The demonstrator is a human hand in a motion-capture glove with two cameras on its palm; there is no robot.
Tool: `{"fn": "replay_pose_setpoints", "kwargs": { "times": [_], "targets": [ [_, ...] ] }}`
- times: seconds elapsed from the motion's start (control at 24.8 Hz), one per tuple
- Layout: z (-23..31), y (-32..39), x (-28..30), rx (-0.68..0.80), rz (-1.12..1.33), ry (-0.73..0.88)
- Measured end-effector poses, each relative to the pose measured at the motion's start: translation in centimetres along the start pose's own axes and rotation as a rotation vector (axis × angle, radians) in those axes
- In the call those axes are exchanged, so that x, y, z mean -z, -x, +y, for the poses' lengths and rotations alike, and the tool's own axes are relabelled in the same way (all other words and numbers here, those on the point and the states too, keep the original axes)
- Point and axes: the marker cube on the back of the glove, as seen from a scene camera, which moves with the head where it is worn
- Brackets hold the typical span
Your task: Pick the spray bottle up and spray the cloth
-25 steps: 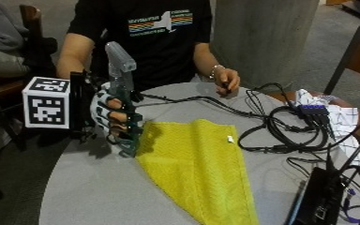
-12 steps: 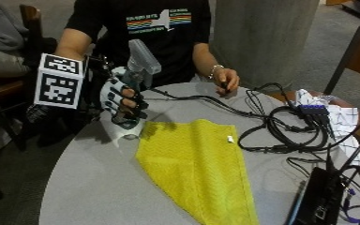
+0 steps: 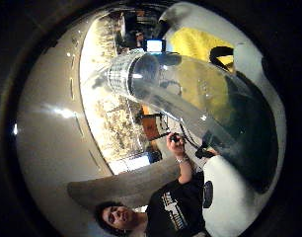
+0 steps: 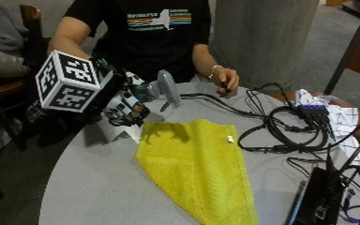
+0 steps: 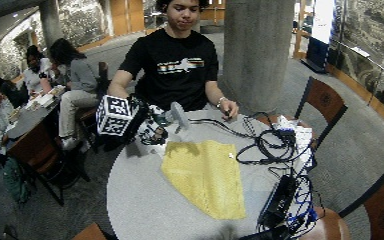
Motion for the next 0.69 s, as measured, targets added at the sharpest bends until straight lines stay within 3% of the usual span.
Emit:
{"fn": "replay_pose_setpoints", "kwargs": {
  "times": [0.69],
  "targets": [
    [-0.88, -0.84, -0.70, -0.099, -0.007, 0.016]
  ]
}}
